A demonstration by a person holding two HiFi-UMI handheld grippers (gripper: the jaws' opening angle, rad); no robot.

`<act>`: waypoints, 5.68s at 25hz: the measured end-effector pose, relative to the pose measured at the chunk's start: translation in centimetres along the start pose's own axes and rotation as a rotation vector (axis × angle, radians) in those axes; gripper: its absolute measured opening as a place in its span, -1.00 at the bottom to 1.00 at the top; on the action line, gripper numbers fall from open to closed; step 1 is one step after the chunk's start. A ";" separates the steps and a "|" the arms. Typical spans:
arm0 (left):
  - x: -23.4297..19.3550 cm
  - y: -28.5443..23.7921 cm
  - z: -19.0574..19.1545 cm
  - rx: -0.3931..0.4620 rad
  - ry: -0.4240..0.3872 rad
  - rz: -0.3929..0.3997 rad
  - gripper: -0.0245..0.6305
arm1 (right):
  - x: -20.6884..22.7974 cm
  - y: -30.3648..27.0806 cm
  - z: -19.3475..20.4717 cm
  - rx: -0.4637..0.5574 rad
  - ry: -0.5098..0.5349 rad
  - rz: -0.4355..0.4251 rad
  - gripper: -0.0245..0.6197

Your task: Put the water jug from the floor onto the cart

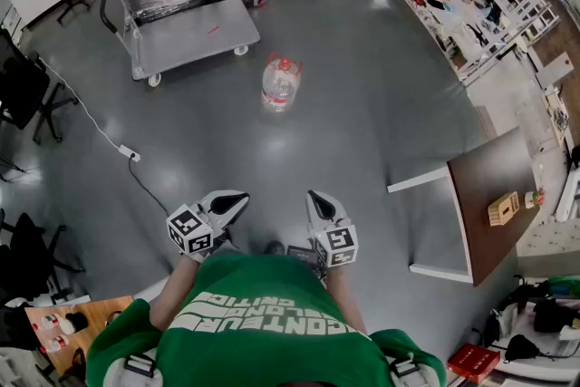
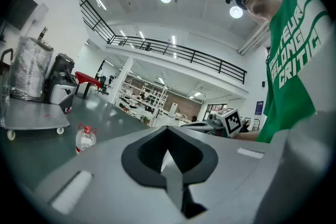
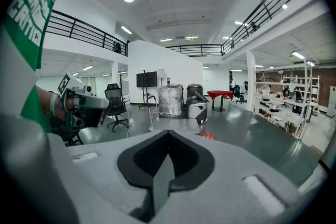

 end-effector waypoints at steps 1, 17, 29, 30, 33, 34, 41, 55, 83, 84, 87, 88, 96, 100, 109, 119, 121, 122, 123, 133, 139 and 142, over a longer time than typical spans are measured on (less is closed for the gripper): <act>-0.1 0.4 0.1 0.000 0.004 0.000 -0.90 | -0.5 -0.2 0.0 -0.003 0.006 -0.004 -0.95; -2.5 4.8 -0.6 0.012 0.016 -0.025 -0.90 | -4.7 -2.7 -1.8 -0.008 0.023 0.016 -0.95; -3.9 9.6 -0.2 0.031 0.035 -0.043 -0.90 | -9.5 -4.4 -2.3 -0.013 0.033 0.034 -0.95; -4.2 10.2 -0.3 0.035 0.037 -0.048 -0.90 | -10.3 -4.6 -2.4 -0.014 0.045 0.031 -0.95; -5.2 11.9 -0.5 0.051 0.050 -0.071 -0.90 | -11.9 -4.6 -2.1 -0.026 0.093 0.020 -0.95; -5.6 12.4 -0.5 0.052 0.058 -0.081 -0.90 | -12.2 -4.5 -1.9 -0.032 0.088 0.018 -0.95; -7.5 14.4 0.1 0.024 0.118 -0.147 -0.90 | -12.7 -5.1 -0.7 -0.087 0.029 0.028 -0.95; -12.7 15.7 -0.8 0.067 0.200 -0.296 -0.88 | -13.4 -12.4 -3.6 -0.047 0.056 -0.089 -0.95; -17.7 -0.9 -5.4 -0.051 0.118 -0.191 -0.88 | 2.3 -17.2 -4.4 -0.003 -0.030 -0.079 -0.95; -17.6 -1.5 -5.5 -0.051 0.114 -0.186 -0.88 | 2.9 -17.2 -4.3 -0.003 -0.029 -0.078 -0.95; -17.3 -2.4 -5.3 -0.055 0.113 -0.185 -0.88 | 4.4 -17.1 -4.2 0.000 -0.033 -0.073 -0.95; -17.3 -2.5 -5.2 -0.059 0.114 -0.188 -0.88 | 4.7 -17.0 -4.3 0.003 -0.039 -0.070 -0.95; -17.7 -3.4 -4.7 -0.061 0.126 -0.203 -0.88 | 5.1 -16.9 -2.9 -0.023 -0.066 -0.079 -0.95; -18.4 -4.3 -4.6 -0.063 0.129 -0.199 -0.88 | 5.0 -17.5 -2.9 -0.023 -0.047 -0.106 -0.95; -19.9 -6.7 -5.0 -0.061 0.124 -0.194 -0.89 | 8.1 -18.3 -2.5 -0.051 -0.066 -0.078 -0.95; -24.0 -8.1 -6.0 -0.055 0.141 -0.182 -0.89 | 8.9 -22.9 -4.4 -0.054 -0.034 -0.091 -0.95; -25.0 -8.5 -6.7 -0.051 0.136 -0.175 -0.89 | 9.1 -23.8 -5.0 -0.054 -0.034 -0.091 -0.95; -25.4 -8.6 -7.1 -0.047 0.134 -0.173 -0.89 | 9.1 -24.3 -5.2 -0.056 -0.033 -0.093 -0.95; -26.0 -8.7 -7.4 -0.042 0.133 -0.171 -0.89 | 9.1 -24.8 -5.4 -0.059 -0.029 -0.096 -0.95; -32.0 -9.3 -10.5 -0.037 0.128 -0.155 -0.89 | 9.6 -30.7 -8.1 -0.066 -0.020 -0.091 -0.95; -35.6 -9.2 -11.9 -0.037 0.137 -0.153 -0.89 | 9.6 -34.6 -10.1 -0.065 -0.010 -0.093 -0.95; -37.6 -8.4 -12.5 -0.039 0.138 -0.150 -0.89 | 8.9 -36.6 -10.4 -0.070 -0.012 -0.090 -0.95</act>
Point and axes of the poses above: the fingertips, and each gripper's own axes: y backward along the fingers, x to its right, z out of its underside, the point moved 3 cm from there along y, backward along the fingers, and after that the axes turned 9 degrees about z, right-handed, at the moved point
